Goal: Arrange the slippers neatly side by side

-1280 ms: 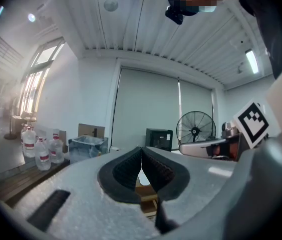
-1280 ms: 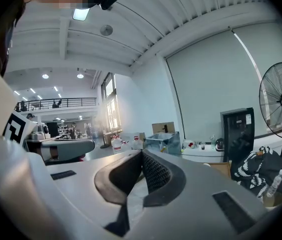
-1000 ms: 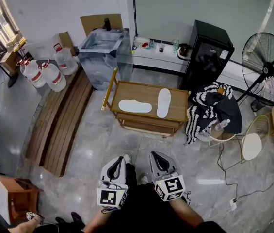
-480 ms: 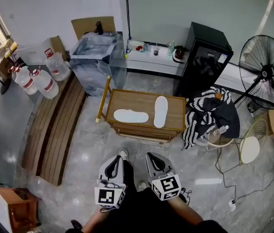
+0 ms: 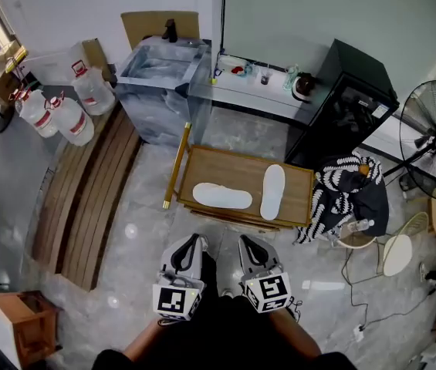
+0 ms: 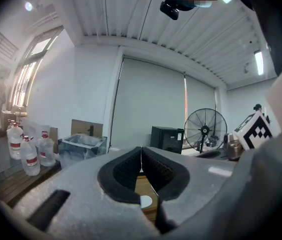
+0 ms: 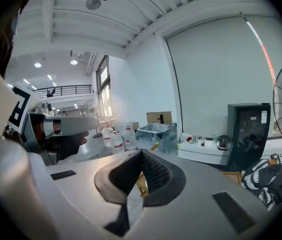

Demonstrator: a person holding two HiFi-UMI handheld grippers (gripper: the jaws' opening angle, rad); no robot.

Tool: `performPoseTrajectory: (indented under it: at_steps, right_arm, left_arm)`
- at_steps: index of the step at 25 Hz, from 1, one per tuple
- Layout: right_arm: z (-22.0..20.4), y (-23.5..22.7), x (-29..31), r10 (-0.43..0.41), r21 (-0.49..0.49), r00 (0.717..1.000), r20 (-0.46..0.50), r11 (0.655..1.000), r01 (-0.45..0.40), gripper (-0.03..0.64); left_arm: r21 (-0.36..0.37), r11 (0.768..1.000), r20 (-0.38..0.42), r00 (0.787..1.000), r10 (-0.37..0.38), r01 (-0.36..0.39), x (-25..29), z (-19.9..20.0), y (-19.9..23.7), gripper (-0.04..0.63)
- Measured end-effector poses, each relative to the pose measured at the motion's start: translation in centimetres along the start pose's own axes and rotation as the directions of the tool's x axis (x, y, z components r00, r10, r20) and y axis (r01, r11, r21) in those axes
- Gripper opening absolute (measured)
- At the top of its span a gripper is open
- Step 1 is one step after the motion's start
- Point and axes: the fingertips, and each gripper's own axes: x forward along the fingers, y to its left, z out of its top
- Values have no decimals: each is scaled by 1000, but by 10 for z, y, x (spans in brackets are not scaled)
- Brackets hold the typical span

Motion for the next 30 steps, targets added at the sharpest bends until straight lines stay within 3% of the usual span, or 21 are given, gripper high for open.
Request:
performPoseTrajectory:
  at_steps: [11, 18, 26, 30]
  right_arm:
    - [24, -17, 134, -30, -84, 996, -89, 996, 23, 11]
    - [6, -41, 184, -1, -87, 978, -211, 996, -17, 12]
    - [-30, -63, 232, 120, -179, 919, -377, 964, -199, 14]
    - [-54, -69, 250, 185, -206, 862, -471, 928, -312, 22]
  left_arm:
    - [-6, 998, -45, 997, -68, 68, 108, 13, 120, 17]
    - [-28, 994, -67, 992, -105, 103, 153, 6, 141, 18]
    - [-36, 998, -61, 997, -46, 43, 192, 0, 142, 18]
    - [-32, 999, -68, 997, -30, 28, 203, -2, 137, 18]
